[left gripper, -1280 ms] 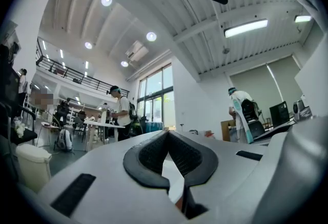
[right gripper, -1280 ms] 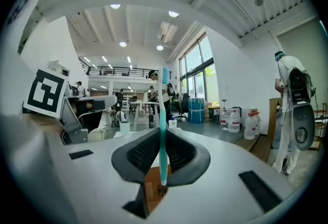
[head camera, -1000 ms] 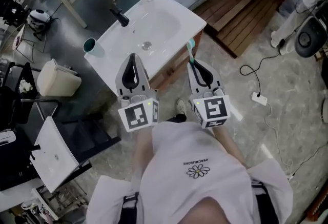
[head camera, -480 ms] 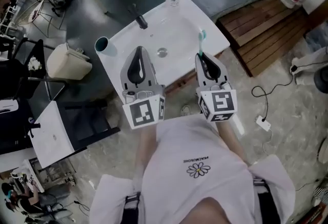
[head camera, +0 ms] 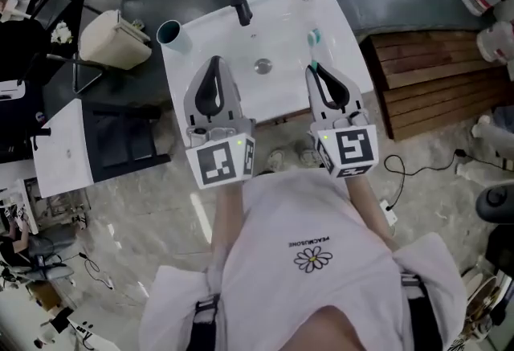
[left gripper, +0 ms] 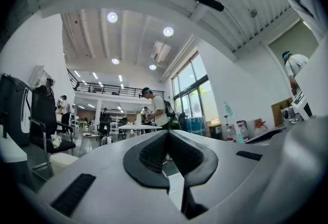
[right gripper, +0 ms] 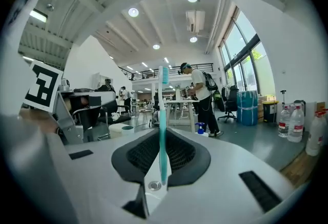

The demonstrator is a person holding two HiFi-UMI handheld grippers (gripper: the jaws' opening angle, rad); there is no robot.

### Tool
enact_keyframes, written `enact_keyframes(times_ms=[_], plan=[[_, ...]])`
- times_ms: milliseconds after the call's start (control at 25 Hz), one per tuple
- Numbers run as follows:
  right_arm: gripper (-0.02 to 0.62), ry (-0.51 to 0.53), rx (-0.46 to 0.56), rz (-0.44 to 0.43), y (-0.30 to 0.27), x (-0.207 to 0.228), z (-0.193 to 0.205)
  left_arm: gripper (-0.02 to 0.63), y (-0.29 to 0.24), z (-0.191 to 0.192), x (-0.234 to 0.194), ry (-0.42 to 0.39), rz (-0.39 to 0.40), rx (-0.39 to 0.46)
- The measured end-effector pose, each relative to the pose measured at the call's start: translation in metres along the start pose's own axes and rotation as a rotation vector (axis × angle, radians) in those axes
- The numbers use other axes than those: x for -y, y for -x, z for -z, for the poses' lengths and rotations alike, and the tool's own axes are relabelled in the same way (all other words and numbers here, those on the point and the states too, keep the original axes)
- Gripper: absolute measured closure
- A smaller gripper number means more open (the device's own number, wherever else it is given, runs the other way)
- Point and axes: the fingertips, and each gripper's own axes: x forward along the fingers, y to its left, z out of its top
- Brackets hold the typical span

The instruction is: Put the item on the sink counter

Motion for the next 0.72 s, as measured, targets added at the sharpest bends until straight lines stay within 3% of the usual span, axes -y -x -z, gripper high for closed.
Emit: enact_keyframes(times_ms=[160,480,720], plan=[[0.558,0.011,-0.007,-0.072,-0.002,-0.003,0.001,0.589,0.002,0.000,-0.007,-0.024,-0.062,0.013],[0.558,0.072,-0.017,-0.143,-0.003,-0.002,-0.004,0.589,0.011,0.003,-0.013,-0.013,-0.125,0.006],[0.558,0.124,0.009,-0.255,-0.009,-0.007,-0.010,0.589,0.016,0.001,-0.018,-0.028,-0.164,0.001]])
